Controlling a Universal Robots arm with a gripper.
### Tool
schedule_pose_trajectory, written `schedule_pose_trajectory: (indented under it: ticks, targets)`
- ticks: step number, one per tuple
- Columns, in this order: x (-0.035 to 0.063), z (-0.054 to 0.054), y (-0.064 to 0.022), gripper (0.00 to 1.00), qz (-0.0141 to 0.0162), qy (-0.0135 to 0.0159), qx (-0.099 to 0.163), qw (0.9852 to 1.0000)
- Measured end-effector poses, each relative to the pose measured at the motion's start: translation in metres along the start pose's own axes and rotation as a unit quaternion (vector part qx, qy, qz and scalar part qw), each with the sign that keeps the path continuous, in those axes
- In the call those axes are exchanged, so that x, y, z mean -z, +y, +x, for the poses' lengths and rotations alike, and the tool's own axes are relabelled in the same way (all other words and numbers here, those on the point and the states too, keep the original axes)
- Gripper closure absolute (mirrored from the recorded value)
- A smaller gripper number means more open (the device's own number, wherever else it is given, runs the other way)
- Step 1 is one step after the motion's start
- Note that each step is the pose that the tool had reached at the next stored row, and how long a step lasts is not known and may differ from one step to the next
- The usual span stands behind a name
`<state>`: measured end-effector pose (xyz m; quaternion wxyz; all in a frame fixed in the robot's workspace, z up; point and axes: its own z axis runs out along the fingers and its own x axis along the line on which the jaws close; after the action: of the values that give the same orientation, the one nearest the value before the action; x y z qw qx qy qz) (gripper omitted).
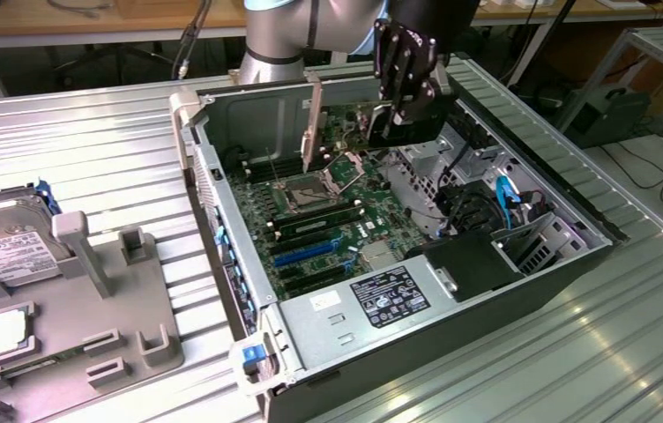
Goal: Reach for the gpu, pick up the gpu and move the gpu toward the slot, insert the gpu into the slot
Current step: 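Insert the gpu into the slot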
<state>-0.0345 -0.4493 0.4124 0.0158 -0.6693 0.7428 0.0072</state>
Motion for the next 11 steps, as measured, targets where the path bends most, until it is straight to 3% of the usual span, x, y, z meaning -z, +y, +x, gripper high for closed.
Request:
schedule_pose_trajectory:
  ticks: [2,11]
  targets:
    - [-0.0025,0.0,0.0001,0.72,0.0018,-0.0016,0.0,1.0]
    - [-0.0196,0.002,0.008,0.72,0.0016,-0.002,0.003,1.0]
